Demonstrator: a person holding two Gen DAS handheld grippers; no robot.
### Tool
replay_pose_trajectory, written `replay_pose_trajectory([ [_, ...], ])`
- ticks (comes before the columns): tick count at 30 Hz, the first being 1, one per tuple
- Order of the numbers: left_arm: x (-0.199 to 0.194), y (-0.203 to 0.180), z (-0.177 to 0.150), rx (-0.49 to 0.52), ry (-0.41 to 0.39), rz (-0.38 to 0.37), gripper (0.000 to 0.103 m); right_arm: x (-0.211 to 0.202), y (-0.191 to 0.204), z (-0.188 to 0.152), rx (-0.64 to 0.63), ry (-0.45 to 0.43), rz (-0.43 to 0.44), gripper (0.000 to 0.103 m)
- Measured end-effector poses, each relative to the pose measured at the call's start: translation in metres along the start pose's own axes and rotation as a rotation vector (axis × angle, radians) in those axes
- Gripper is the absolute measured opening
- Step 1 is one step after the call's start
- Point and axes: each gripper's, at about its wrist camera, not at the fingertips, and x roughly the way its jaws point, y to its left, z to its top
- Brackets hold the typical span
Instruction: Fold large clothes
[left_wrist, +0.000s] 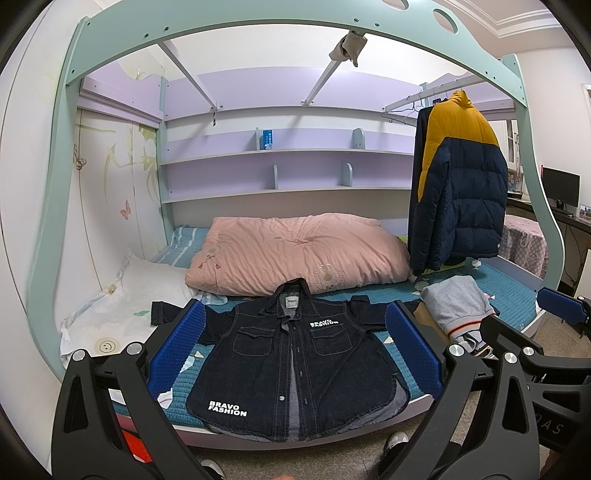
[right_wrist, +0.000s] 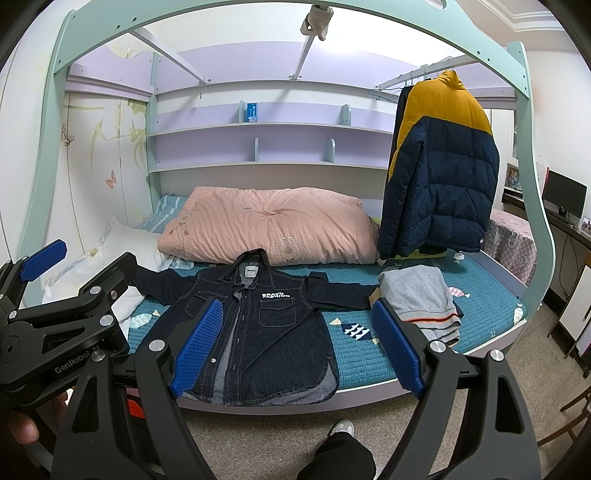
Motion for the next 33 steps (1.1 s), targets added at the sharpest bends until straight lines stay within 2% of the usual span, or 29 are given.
replay_pose_trajectory([
  [16,-0.005,0.003,0.011,-0.001,0.013,-0.002,0.098,0.004,0.001,-0.006,0.001,0.015,0.001,0.080],
  [25,0.047,0.011,-0.014,0.002,0.092,-0.003,0.098,0.046,0.002,-0.017,0.002,0.080,0.009,0.080],
  [33,0.128,0.019,-0.046,-0.005,0.256,0.007,0.098,0.119,0.012,-0.031,-0.001,0.212,0.035,0.080],
])
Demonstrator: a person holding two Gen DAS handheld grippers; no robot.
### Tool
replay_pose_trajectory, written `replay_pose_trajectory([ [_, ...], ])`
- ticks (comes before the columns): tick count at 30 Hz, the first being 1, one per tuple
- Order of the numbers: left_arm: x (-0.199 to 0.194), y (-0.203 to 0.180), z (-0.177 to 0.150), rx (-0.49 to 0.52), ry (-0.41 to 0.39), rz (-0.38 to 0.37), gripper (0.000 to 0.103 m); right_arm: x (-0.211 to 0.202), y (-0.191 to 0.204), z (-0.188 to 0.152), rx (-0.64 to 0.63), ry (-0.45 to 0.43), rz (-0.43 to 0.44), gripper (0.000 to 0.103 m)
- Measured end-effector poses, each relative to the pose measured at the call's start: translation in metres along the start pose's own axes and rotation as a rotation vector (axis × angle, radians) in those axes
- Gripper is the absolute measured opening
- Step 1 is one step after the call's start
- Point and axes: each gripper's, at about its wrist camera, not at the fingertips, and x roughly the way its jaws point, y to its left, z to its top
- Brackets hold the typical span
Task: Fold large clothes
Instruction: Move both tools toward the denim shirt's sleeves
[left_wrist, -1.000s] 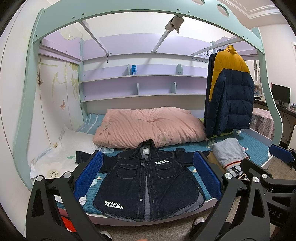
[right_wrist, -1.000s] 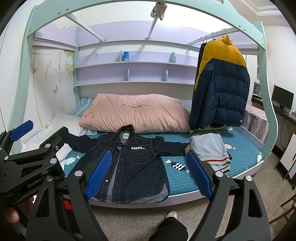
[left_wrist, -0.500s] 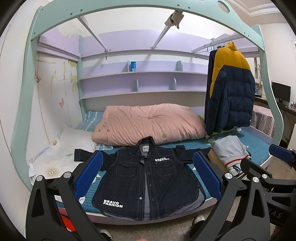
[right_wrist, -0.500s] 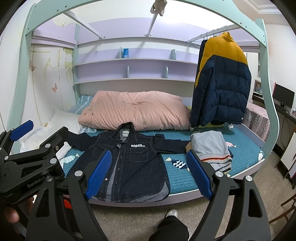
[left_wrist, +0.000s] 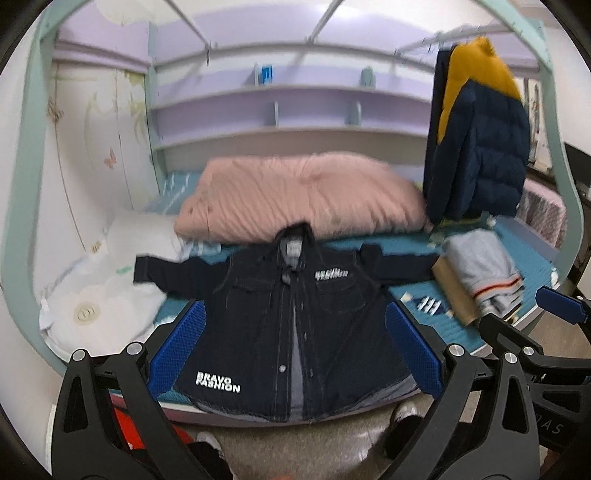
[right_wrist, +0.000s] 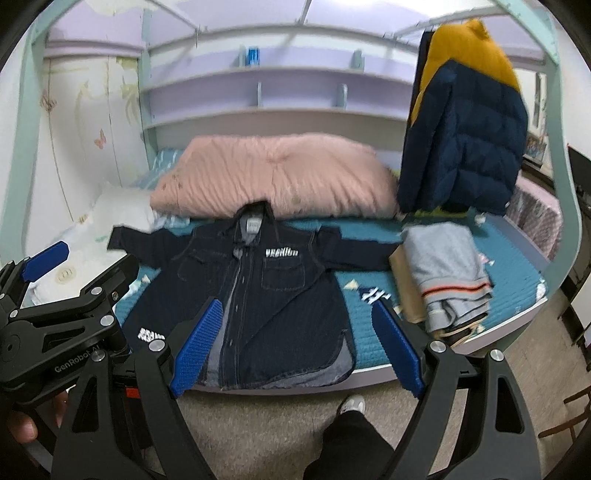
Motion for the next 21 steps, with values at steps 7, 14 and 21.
replay_pose_trajectory([
  [7,0.107,0.028,-0.016,-0.035,0.182,0.019,0.098,0.105,0.020,-0.001,-0.019,0.157,0.056,0.080],
  [14,0.210,0.074,-0.033,-0.122,0.334,0.045,0.098,0.200,0.052,0.006,-0.052,0.264,0.117,0.080],
  [21,0.283,0.129,-0.033,-0.264,0.447,0.007,0.098,0.280,0.087,0.032,-0.104,0.340,0.194,0.080],
])
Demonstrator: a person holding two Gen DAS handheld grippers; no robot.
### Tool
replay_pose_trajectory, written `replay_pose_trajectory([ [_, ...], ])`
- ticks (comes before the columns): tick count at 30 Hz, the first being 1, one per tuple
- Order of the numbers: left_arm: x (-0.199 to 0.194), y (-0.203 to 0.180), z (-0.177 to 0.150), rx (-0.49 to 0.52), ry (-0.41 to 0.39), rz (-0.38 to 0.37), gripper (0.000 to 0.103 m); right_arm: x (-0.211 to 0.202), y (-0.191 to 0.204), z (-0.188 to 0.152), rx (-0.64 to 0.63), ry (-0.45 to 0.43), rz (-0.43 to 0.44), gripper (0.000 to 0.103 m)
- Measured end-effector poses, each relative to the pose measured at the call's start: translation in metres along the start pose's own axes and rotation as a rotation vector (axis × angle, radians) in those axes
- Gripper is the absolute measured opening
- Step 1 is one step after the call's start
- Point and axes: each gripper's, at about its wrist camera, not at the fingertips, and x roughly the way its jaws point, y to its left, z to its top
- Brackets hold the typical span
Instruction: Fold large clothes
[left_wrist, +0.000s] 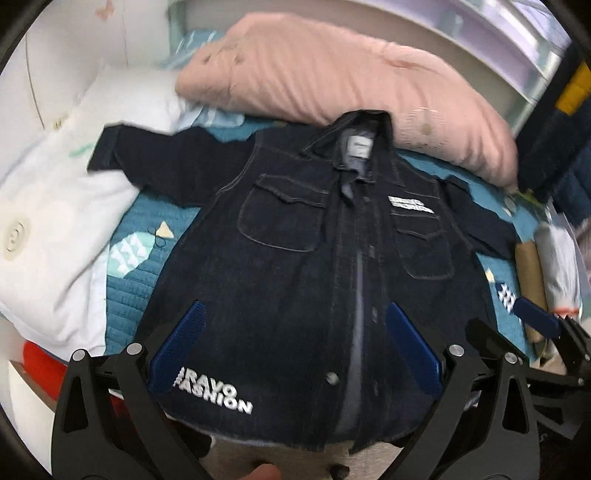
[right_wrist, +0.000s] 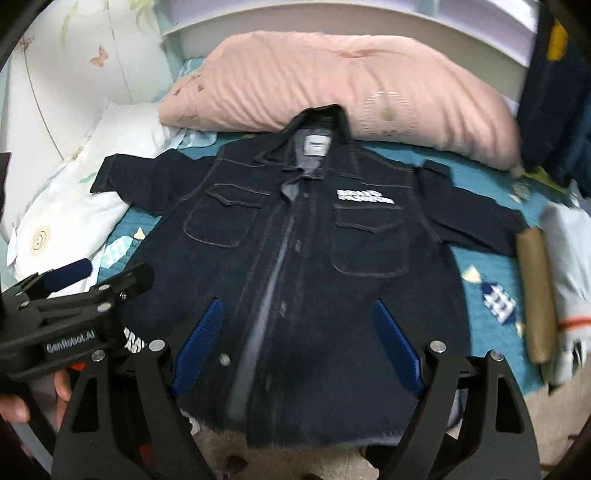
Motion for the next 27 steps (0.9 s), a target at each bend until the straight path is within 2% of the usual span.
replay_pose_trajectory([
  [4,0.030,0.042,0.030,-0.084,0.027,0.018,0.098,0.032,0.012,0.027,-0.051,0.021,0.017,0.080],
  [6,0.045,0.079,0.048,-0.148,0.041,0.045,0.098,0.048,0.018,0.038,-0.072,0.030,0.032,0.080],
  [8,0.056,0.115,0.064,-0.217,0.022,0.076,0.098,0.062,0.023,0.047,-0.092,0.035,0.032,0.080],
  [12,0.078,0.196,0.097,-0.279,-0.037,0.215,0.098,0.095,0.030,0.063,-0.099,0.056,0.071,0.080],
  [14,0.087,0.232,0.110,-0.321,-0.042,0.271,0.098,0.111,0.035,0.070,-0.100,0.068,0.082,0.080],
  [17,0.097,0.276,0.126,-0.398,-0.065,0.222,0.098,0.136,0.044,0.080,-0.094,0.078,0.104,0.080],
  [20,0.112,0.302,0.138,-0.437,-0.051,0.247,0.098,0.157,0.054,0.089,-0.088,0.083,0.118,0.080],
  [25,0.127,0.317,0.155,-0.440,-0.092,0.232,0.098,0.187,0.075,0.104,-0.095,0.068,0.143,0.080],
  [27,0.131,0.324,0.162,-0.455,-0.105,0.221,0.097,0.195,0.083,0.112,-0.086,0.050,0.189,0.079],
])
